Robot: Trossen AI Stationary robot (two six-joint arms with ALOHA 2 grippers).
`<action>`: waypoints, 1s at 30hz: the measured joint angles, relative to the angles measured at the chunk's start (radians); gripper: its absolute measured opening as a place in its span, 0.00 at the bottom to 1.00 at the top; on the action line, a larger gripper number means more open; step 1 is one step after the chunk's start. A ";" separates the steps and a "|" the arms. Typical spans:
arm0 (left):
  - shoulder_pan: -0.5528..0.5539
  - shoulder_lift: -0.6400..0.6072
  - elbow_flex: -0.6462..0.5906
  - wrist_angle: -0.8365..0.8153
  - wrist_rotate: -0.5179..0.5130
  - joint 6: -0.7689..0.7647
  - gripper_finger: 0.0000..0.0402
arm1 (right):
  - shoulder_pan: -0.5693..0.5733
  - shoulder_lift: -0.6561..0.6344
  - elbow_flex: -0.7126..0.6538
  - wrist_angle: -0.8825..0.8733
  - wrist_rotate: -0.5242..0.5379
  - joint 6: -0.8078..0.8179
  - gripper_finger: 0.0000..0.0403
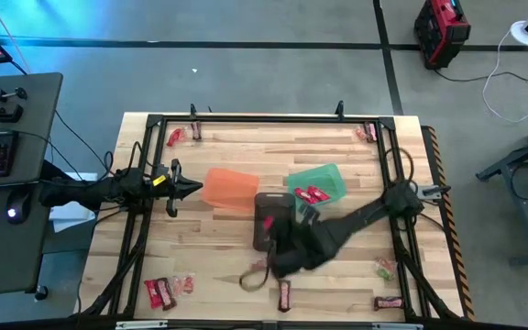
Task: Sort candy by brand, put in halloween buckets
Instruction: Put the red chocolate bar into the green bin
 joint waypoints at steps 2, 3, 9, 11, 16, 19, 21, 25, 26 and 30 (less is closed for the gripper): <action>0.000 0.000 0.000 0.001 0.000 0.000 0.00 | -0.036 -0.052 -0.119 0.081 -0.046 -0.012 0.04; 0.000 0.000 0.000 0.001 0.000 0.000 0.00 | -0.057 -0.078 -0.185 0.157 -0.082 -0.035 0.03; 0.000 0.000 0.000 0.001 0.000 0.000 0.00 | -0.153 -0.210 -0.514 0.369 -0.167 0.003 0.02; 0.000 0.000 0.000 0.000 0.000 0.000 0.00 | -0.185 -0.276 -0.584 0.371 -0.114 0.044 0.02; 0.000 0.000 0.000 0.000 0.000 0.000 0.00 | -0.280 -0.453 -0.808 0.365 -0.137 0.157 0.02; 0.000 0.000 0.000 0.000 0.000 0.000 0.00 | -0.345 -0.557 -0.937 0.398 -0.150 0.231 0.03; 0.000 0.000 0.000 0.000 0.000 0.000 0.00 | -0.366 -0.611 -0.999 0.445 -0.152 0.226 0.03; 0.000 0.000 0.000 0.000 0.000 0.000 0.00 | -0.387 -0.681 -1.084 0.519 -0.137 0.199 0.07; 0.000 0.000 0.000 0.000 0.000 0.000 0.00 | -0.397 -0.689 -1.098 0.531 -0.148 0.174 0.09; 0.000 0.000 0.000 0.000 0.000 0.000 0.00 | -0.428 -0.696 -1.135 0.559 -0.212 0.056 0.19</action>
